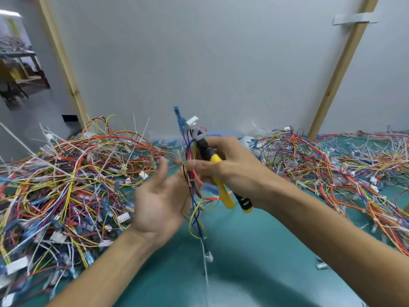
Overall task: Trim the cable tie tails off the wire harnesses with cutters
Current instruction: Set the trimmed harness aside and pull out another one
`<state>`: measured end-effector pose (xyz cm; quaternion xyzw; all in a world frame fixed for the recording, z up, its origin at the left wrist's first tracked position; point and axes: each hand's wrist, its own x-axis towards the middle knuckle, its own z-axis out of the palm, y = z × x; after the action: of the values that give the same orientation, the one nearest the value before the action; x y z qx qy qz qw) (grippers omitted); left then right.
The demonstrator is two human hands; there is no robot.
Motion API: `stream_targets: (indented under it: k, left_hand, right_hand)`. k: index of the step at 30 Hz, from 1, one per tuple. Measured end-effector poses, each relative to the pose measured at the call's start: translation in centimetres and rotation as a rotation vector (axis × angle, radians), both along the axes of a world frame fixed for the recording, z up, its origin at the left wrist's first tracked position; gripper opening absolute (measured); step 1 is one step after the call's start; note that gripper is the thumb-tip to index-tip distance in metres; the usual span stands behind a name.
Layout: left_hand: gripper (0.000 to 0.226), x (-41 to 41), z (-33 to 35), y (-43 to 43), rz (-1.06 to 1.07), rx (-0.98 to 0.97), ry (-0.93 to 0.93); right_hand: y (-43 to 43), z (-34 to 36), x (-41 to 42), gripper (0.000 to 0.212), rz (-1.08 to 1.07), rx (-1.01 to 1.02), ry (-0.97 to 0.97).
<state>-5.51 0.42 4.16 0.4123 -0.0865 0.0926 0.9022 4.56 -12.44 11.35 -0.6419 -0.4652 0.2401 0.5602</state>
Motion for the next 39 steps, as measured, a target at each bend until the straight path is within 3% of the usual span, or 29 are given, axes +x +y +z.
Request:
stream_targets:
  k: [4,11,15,20,23,27,31,33,35,37,39]
  left_hand:
    - [0.088,0.6,-1.1,-2.0,-0.026,0.116,0.111]
    - [0.037,0.3,-0.4,-1.1,0.073,0.295,0.144]
    - [0.015,0.2,-0.4,-1.4,-0.019,0.364,0.130]
    - [0.012,0.1,-0.8,-1.7,-0.138,0.351,0.144]
    - [0.016,-0.3,-0.5,-1.2,-0.182,0.327,0.222]
    - [0.030,-1.5,-0.2,-1.3,-0.608,0.354,0.200]
    - [0.069,-2.1,-1.0,-3.1,-0.917,0.443,0.058]
    - [0.064,-1.7,-1.5,-2.9,-0.892,0.587,0.096]
    - [0.049,-1.2,-1.8,-2.0,-0.740,0.750,0.276]
    - [0.068,-0.7,-1.9,-0.8,-0.605,0.818,0.440]
    - [0.072,0.0,-2.1,0.0,-0.410,0.871,0.548]
  right_hand:
    - [1.0,2.3,1.3,0.019,-0.198,0.074,0.038]
    - [0.4,5.0,6.7,0.029,-0.552,0.324,0.228]
    - [0.2,5.6,9.6,0.026,-0.784,0.428,0.142]
    - [-0.6,5.0,12.4,0.018,-0.913,0.496,0.206]
    - [-1.0,3.2,13.2,0.025,-0.878,0.384,0.235]
    - [-1.4,0.1,13.9,0.018,-0.697,0.057,0.120]
    - [0.0,-2.7,13.6,0.012,-0.681,0.007,0.009]
    - [0.6,-3.3,13.3,0.010,-0.592,-0.059,-0.088]
    - [0.4,-3.6,13.5,0.014,-0.537,-0.180,-0.292]
    - [-0.5,-3.5,13.9,0.012,-0.573,-0.272,-0.535]
    - [-2.2,-2.9,14.6,0.009,-0.578,-0.330,-0.680]
